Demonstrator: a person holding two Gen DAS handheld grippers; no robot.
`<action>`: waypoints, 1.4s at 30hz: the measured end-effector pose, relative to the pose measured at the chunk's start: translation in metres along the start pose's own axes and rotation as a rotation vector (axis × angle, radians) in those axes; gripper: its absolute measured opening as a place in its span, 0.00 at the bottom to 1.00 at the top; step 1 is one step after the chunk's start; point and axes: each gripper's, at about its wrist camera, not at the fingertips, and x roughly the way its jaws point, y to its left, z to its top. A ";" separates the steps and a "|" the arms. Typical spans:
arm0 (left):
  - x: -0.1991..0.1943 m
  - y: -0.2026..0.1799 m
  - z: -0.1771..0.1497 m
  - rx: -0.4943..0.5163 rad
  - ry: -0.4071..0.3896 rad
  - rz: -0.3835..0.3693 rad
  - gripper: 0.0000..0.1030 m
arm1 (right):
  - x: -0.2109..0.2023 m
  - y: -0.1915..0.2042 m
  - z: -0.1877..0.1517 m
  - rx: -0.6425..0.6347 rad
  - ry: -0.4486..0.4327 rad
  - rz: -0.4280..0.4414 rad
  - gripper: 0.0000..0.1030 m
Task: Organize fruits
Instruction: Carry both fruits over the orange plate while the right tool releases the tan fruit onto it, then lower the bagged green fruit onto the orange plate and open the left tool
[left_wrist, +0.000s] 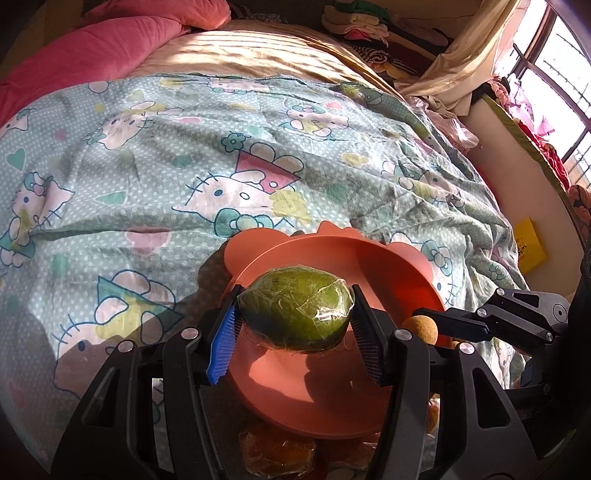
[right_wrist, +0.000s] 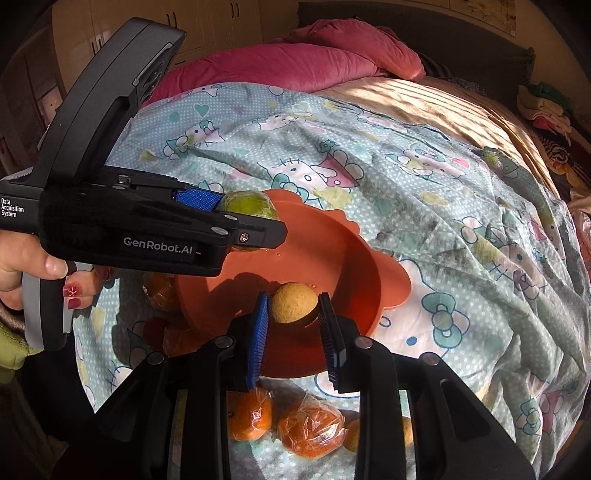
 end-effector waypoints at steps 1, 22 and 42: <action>0.001 0.000 0.000 -0.003 0.001 -0.001 0.47 | 0.002 0.000 0.001 -0.002 0.007 -0.001 0.25; 0.008 -0.001 -0.001 0.012 0.016 0.020 0.47 | 0.016 -0.004 0.002 0.019 0.037 0.036 0.26; 0.001 -0.001 -0.007 -0.008 0.000 0.024 0.47 | -0.011 -0.001 -0.012 0.020 -0.051 0.024 0.40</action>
